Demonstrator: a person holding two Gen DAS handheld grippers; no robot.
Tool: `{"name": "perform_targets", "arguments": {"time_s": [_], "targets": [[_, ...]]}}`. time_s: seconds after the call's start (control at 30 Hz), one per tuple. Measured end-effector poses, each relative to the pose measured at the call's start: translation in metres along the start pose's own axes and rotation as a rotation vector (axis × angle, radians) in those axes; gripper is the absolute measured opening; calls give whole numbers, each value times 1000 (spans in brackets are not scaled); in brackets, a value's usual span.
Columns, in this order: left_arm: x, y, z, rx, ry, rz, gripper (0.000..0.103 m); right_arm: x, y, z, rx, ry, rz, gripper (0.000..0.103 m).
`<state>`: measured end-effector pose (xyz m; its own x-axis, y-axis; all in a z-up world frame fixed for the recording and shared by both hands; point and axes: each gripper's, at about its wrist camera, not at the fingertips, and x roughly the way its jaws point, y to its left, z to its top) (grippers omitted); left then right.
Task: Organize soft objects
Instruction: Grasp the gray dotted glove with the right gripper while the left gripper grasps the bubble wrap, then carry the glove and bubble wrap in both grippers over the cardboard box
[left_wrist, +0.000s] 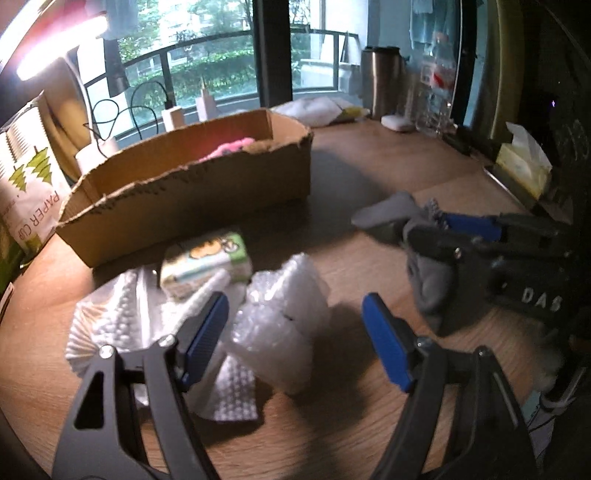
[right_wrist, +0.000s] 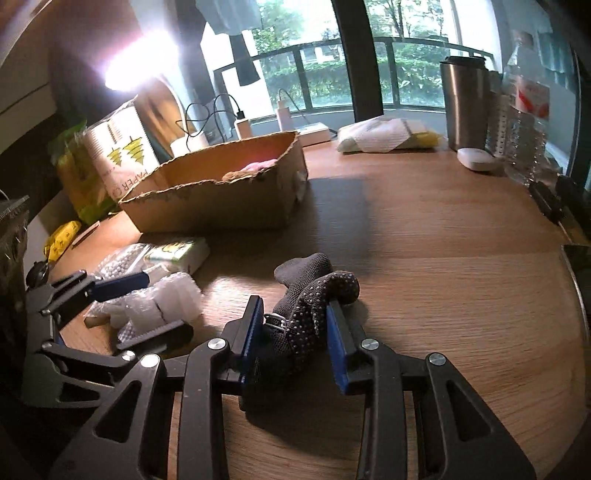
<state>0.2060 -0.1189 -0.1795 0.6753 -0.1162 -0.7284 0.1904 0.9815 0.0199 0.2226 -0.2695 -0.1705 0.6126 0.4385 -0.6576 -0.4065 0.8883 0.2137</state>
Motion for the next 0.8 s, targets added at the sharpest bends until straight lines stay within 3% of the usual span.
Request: {"name": "perform_targets", "arguments": {"time_s": [0.03,0.1,0.17,0.8], "targets": [[1,-2,0,5,2,2,70,0,0,0,1,-1,2,35],[5,-5,0,26,25,5,47,-1,-2,0,8,-4,8,35],[7,-7,0,41,42,6,42,-2,-3,1,14,-10,15,35],[-49,7,25,-24,-127,-77,39,-29,1,12,1,-76,-3,35]]}}
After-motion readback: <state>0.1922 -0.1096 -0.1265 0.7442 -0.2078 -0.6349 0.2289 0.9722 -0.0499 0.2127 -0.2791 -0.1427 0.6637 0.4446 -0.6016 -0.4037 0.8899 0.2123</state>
